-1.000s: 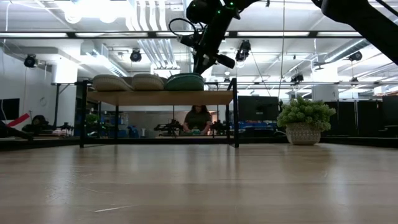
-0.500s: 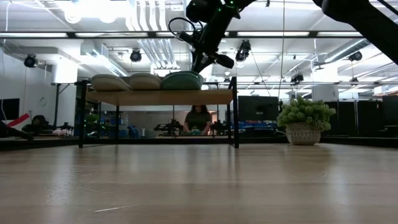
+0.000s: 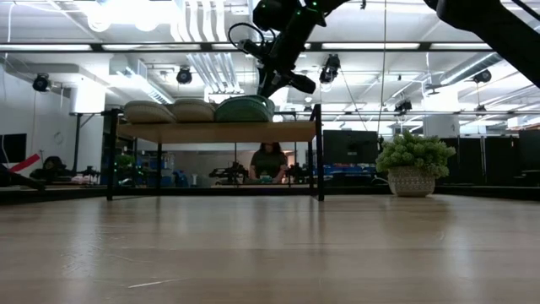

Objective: Pick and place slides into the shelf
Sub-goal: Put the left green slipper on the shelf

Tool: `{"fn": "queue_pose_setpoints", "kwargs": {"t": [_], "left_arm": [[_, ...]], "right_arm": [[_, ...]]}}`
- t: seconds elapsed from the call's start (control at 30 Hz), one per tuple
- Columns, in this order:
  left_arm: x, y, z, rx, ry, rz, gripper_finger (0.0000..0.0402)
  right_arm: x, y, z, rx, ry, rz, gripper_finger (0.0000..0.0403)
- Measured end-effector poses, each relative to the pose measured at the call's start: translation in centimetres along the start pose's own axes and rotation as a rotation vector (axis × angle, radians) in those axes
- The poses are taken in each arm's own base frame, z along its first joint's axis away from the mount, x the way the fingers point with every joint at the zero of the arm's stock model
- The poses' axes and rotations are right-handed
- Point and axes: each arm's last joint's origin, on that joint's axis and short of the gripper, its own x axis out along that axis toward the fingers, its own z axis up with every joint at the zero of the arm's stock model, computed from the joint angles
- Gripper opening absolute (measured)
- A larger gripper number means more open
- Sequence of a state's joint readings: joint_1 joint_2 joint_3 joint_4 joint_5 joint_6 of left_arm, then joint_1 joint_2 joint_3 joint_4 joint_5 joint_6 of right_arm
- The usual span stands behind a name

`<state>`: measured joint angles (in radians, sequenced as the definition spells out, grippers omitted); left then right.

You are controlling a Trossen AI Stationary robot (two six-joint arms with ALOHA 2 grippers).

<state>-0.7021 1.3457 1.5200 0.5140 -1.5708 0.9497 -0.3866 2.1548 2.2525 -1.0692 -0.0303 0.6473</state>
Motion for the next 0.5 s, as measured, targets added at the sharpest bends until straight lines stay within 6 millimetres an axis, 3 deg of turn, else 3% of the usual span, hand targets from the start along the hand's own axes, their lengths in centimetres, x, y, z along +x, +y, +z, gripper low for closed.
{"fn": "queue_pose_setpoints", "kwargs": {"t": [0.3, 0.5], "left_arm": [[0.0, -0.1, 0.0, 0.002, 0.000, 0.000, 0.0112], [0.0, -0.2, -0.1, 0.006, 0.000, 0.000, 0.0112]], "right_arm": [[-0.3, -0.7, 0.4, -0.009, -0.037, -0.064, 0.0008], [-2.1, -1.0, 0.9, -0.014, -0.093, -0.063, 0.0008]]}}
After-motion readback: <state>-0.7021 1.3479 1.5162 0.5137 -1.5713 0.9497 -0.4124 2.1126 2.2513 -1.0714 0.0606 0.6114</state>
